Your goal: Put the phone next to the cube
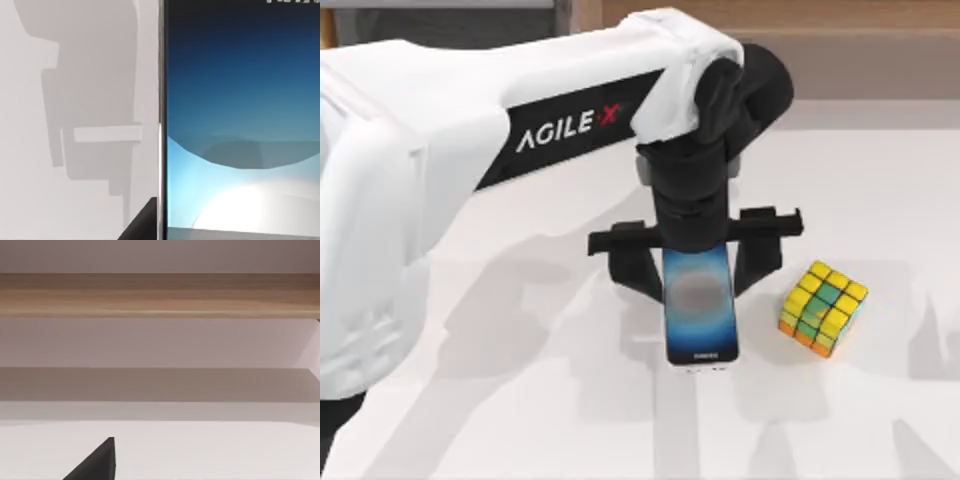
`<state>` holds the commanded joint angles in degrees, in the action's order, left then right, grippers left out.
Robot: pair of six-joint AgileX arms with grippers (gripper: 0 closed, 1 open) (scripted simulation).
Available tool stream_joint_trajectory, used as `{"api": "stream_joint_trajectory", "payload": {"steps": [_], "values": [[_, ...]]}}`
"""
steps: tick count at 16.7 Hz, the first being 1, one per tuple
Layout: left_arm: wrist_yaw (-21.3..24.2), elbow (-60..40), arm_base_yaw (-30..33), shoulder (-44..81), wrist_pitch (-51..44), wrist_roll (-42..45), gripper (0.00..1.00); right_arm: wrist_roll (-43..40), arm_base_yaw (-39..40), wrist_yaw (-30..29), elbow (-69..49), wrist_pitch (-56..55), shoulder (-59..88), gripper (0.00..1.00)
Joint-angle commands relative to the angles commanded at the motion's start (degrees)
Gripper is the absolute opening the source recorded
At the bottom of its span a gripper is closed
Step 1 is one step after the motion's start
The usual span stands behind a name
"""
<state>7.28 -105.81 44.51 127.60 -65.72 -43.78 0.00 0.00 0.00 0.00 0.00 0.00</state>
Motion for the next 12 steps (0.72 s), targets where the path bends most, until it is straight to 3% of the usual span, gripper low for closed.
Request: {"api": "stream_joint_trajectory", "payload": {"steps": [12], "values": [[-7.8,4.4,-0.1,2.6,5.3,1.2,0.0,0.0,0.0,0.0,0.0,0.0,0.0,1.0]]}}
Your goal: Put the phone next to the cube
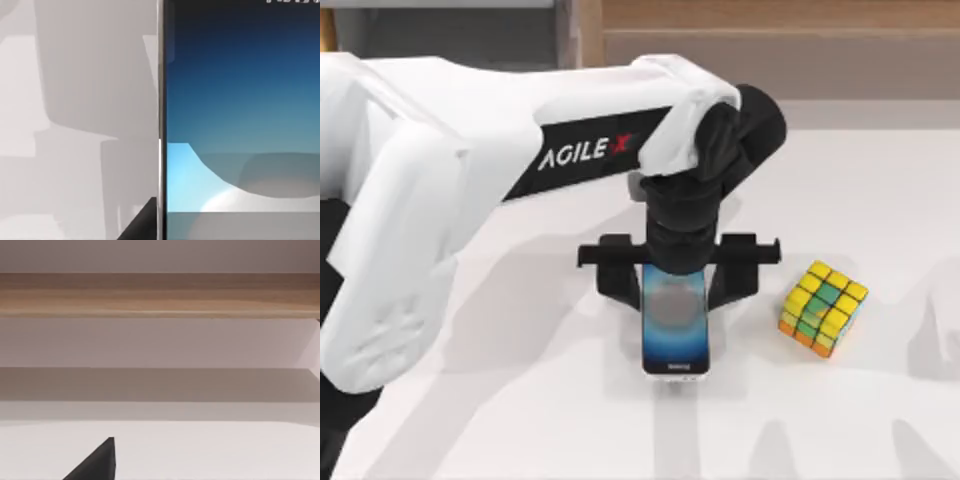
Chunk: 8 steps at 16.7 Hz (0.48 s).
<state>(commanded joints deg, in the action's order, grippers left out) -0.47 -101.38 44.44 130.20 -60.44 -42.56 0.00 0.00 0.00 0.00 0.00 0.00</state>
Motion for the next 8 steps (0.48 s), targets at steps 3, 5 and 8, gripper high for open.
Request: {"api": "stream_joint_trajectory", "payload": {"steps": [3,5,8], "values": [[0.0,0.0,0.0,0.0,0.0,0.0,0.0,0.0,0.0,0.0,0.0,0.0,0.0,1.0],[0.0,0.0,0.0,0.0,0.0,0.0,0.15,0.0,0.0,0.0,0.0,0.0,0.0,1.0],[0.0,0.0,0.0,0.0,0.0,0.0,0.38,0.0,0.0,0.0,0.0,0.0,0.0,1.0]]}}
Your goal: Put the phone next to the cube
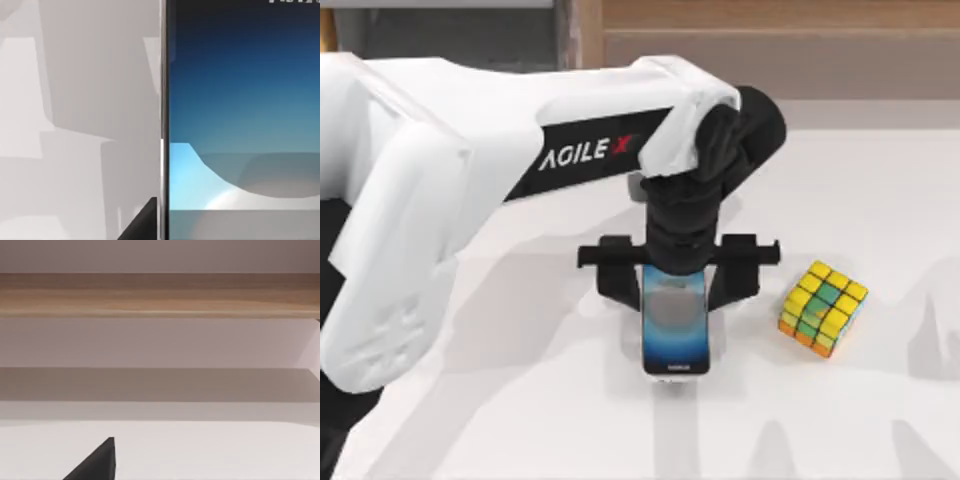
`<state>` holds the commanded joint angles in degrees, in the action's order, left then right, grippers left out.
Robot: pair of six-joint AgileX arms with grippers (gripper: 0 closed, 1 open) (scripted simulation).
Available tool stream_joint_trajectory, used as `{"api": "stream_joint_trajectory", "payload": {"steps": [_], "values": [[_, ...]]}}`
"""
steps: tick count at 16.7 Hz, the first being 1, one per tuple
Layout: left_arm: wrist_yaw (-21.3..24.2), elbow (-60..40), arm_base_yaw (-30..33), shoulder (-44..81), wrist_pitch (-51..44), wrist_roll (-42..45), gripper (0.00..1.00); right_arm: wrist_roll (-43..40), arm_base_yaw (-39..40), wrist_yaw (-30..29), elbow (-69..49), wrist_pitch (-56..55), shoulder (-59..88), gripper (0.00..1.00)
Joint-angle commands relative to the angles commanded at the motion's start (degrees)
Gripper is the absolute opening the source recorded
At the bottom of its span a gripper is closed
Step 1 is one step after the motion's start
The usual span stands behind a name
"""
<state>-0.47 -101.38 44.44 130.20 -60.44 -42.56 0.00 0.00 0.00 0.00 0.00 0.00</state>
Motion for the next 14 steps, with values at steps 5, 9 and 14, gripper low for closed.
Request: {"api": "stream_joint_trajectory", "payload": {"steps": [5,9,14], "values": [[0.0,0.0,0.0,0.0,0.0,0.0,0.75,0.0,0.0,0.0,0.0,0.0,0.0,1.0],[0.0,0.0,0.0,0.0,0.0,0.0,1.0,0.0,0.0,0.0,0.0,0.0,0.0,1.0],[0.0,0.0,0.0,0.0,0.0,0.0,1.0,0.0,0.0,0.0,0.0,0.0,0.0,1.0]]}}
